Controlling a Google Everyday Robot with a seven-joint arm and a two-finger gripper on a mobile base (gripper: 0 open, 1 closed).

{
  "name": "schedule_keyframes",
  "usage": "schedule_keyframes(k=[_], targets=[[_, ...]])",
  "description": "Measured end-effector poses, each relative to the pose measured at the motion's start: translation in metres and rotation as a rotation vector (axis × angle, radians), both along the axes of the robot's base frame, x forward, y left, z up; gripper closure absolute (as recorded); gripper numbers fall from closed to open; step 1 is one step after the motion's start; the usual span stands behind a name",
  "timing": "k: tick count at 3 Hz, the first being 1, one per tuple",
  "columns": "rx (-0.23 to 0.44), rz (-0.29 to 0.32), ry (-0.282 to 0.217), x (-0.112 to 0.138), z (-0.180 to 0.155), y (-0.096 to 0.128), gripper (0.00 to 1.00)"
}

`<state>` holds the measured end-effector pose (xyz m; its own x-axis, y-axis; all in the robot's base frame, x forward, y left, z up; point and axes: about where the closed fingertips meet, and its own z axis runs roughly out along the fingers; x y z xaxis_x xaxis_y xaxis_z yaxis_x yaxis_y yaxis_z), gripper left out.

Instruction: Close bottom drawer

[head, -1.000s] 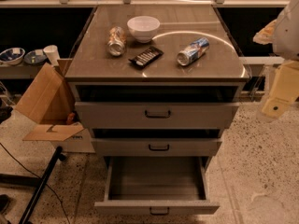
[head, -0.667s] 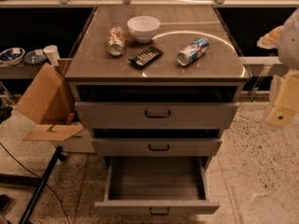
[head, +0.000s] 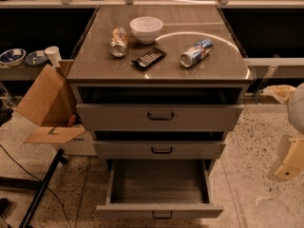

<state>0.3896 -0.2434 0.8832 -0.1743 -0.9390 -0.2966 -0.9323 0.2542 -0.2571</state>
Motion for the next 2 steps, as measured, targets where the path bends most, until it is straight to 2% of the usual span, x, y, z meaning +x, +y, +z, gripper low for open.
schedule_keyframes(k=[2], targets=[[0.164,-0.011,0.008,0.001,-0.134,-0.041,0.0]])
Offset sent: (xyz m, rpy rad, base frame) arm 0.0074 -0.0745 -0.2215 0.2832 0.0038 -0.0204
